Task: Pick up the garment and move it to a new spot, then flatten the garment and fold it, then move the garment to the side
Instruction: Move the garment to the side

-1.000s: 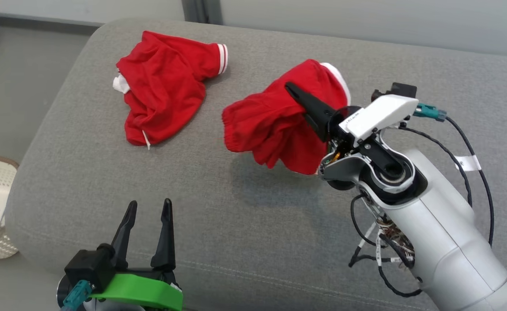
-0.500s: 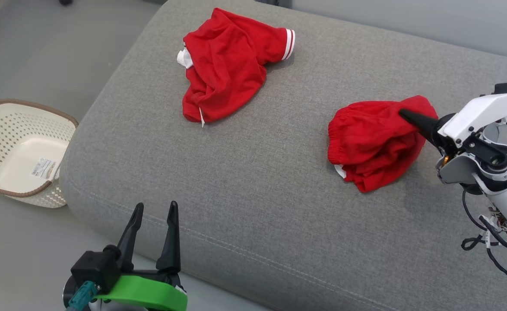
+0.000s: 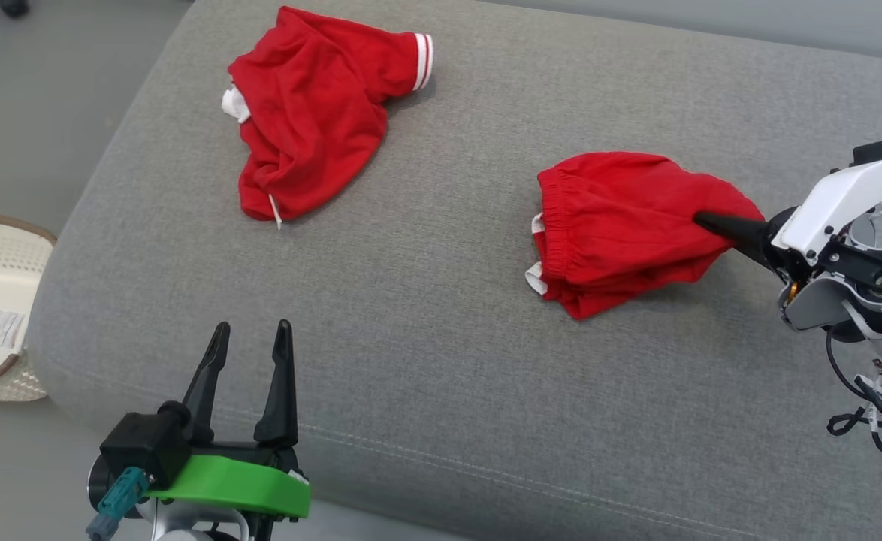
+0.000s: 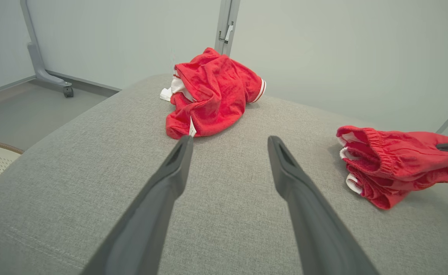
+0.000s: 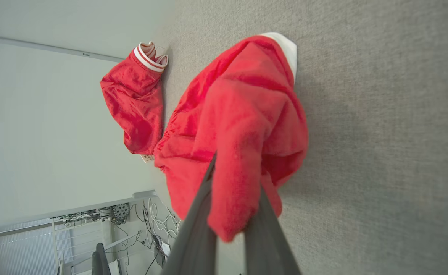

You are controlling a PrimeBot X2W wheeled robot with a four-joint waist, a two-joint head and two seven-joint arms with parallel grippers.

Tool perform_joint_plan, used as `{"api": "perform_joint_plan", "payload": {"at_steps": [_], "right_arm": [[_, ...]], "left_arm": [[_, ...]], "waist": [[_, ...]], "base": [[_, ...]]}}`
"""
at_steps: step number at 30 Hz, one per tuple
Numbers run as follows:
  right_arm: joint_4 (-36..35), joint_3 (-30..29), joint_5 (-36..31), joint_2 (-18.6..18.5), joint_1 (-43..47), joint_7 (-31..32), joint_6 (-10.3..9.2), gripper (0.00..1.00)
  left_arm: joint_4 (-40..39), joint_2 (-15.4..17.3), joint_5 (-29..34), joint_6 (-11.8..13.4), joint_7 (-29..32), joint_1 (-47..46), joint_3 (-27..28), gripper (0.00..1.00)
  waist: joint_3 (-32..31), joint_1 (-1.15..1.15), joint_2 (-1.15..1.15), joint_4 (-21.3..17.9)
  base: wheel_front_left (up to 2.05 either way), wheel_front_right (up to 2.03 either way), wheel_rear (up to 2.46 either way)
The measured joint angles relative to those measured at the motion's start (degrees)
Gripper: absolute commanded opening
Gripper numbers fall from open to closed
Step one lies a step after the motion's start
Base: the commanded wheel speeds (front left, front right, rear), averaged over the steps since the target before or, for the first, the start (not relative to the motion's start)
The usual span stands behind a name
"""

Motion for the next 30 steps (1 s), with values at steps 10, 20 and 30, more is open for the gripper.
{"api": "perform_joint_plan", "payload": {"at_steps": [10, 20, 30], "right_arm": [[-0.4, 0.6, -1.1, -4.4, 0.0, 2.3, 0.03, 0.00], [0.7, 0.2, -11.8, -12.6, -3.4, -3.8, 0.03, 0.00], [3.2, 0.4, -16.7, -13.4, -7.1, -8.8, 0.03, 0.00]], "left_arm": [[-0.8, 0.3, 0.6, 0.0, 0.1, -0.9, -0.2, 1.00], [-2.8, 0.7, 1.0, -0.1, 1.8, -2.9, -1.6, 1.00], [-3.4, 1.3, 1.5, 0.0, 2.0, -4.9, -0.7, 1.00]], "waist": [[0.5, 0.00, 0.00, -6.8], [4.6, 0.00, 0.00, -8.7], [8.2, 0.00, 0.00, -10.4]], "base": [[0.00, 0.00, 0.00], [0.00, 0.00, 0.00], [0.00, 0.00, 0.00]]}}
